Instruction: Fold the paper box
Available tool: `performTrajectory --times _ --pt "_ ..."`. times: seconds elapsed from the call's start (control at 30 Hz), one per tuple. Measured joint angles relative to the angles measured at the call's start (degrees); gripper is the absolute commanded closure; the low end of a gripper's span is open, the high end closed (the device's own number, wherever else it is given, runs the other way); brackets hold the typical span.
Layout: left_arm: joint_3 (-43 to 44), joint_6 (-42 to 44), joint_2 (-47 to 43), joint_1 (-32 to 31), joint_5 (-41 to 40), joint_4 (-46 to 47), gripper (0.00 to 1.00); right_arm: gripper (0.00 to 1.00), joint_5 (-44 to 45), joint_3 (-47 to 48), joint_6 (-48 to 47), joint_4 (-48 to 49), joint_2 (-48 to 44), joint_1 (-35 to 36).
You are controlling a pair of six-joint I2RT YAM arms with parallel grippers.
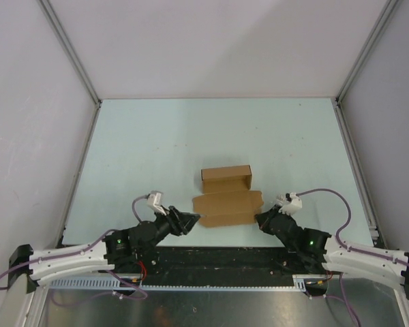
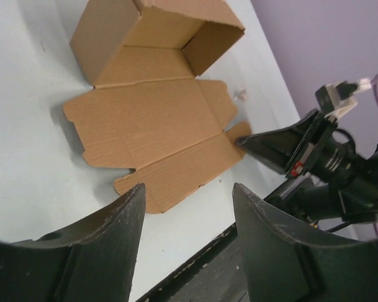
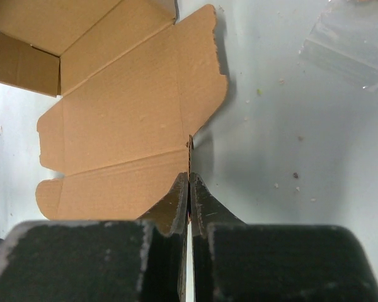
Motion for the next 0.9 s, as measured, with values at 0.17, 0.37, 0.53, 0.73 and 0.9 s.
performTrajectory --times 0.17,0.37,0.53,0.73,0.9 --pt "0.0 -3.13 2.84 -0.72 -2.08 3.48 0.38 1.0 6.14 0.44 3.67 -0.44 2.25 5.14" --pt "0.0 -6.6 9.09 -2.73 -2.84 4.81 0.42 1.0 10.75 0.66 6.1 -1.49 1.27 7.8" --pt "0.0 -10.25 15.82 -8.66 -5.18 5.35 0.41 1.0 12.57 0.96 6.23 -1.99 1.22 8.63" --pt "0.0 -13.88 19.5 -9.92 -8.28 4.94 0.39 0.75 13.68 2.47 6.05 -3.34 1.55 9.6" --pt "0.0 -14.95 14.88 -9.92 -12.41 2.36 0.33 0.41 14.38 2.67 6.16 -6.29 -0.85 9.9"
